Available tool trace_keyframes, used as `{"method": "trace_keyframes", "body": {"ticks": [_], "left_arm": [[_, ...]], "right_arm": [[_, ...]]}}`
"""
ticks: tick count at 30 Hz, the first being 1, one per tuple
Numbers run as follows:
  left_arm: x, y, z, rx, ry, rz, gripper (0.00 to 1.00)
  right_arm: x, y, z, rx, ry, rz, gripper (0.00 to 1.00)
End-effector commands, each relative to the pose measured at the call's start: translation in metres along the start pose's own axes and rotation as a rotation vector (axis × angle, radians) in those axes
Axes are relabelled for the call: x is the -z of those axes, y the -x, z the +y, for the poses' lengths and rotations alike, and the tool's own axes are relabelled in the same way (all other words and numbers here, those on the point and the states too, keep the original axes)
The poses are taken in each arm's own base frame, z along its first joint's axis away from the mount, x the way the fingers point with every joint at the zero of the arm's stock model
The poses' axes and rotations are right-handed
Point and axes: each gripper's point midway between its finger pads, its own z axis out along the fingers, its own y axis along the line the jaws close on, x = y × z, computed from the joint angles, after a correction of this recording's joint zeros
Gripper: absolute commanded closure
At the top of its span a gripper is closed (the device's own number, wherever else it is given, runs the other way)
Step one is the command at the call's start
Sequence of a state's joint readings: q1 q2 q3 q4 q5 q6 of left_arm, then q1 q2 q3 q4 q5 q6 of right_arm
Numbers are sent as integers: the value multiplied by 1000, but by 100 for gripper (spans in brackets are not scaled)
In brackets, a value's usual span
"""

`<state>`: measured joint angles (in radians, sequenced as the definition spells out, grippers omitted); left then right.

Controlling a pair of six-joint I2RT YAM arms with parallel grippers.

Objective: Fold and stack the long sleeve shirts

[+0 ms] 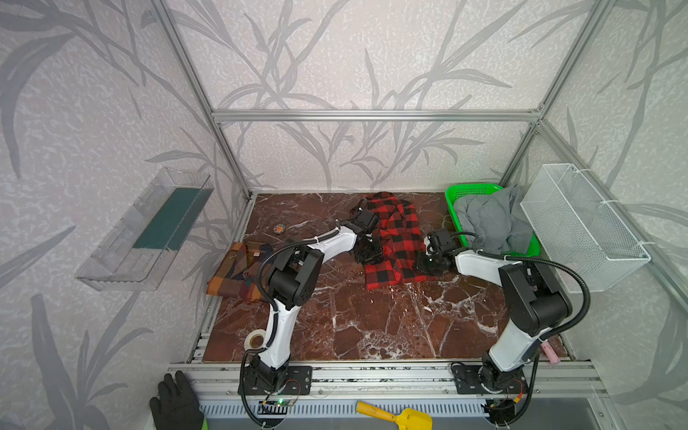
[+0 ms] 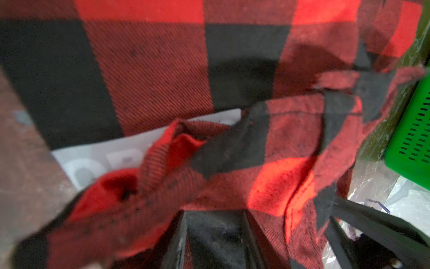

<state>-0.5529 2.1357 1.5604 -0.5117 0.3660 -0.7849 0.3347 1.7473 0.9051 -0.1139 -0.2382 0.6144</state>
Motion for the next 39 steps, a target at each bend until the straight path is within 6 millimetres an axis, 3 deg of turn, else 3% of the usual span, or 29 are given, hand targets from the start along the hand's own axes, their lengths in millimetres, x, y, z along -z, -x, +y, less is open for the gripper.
{"method": "trace_keyframes", "body": {"ticks": [1, 5, 11, 15, 17, 19, 22, 25, 28, 33, 37, 39], "left_arm": [[-3, 5, 15, -9, 30, 6, 58], [12, 17, 31, -34, 68, -4, 58], [49, 39, 55, -82, 187, -61, 57], [83, 59, 56, -32, 157, -129, 49], [106, 69, 58, -2, 137, -176, 37], [135, 79, 61, 34, 104, -244, 34], [173, 84, 64, 105, 2, -345, 1], [202, 79, 68, 159, -107, -427, 1], [214, 64, 76, 155, -155, -489, 1], [214, 37, 89, 111, -161, -522, 1], [206, 16, 105, 173, -166, -513, 1], [201, 1, 102, 181, -195, -439, 1]], "right_arm": [[-9, -32, -3, -45, 6, 86, 78], [-9, -67, 15, -24, 44, 125, 78], [-6, -136, 55, 29, 94, 161, 77], [-3, -176, 111, 91, 211, 184, 77], [-2, -189, 141, 130, 277, 203, 76], [-3, -202, 164, 177, 317, 236, 75], [2, -211, 190, 208, 381, 262, 74], [23, -203, 207, 254, 411, 234, 71], [56, -183, 212, 320, 406, 146, 65], [96, -135, 202, 414, 337, 9, 57], [102, -98, 182, 385, 333, 25, 54], [101, -85, 171, 402, 299, 22, 54]]}}
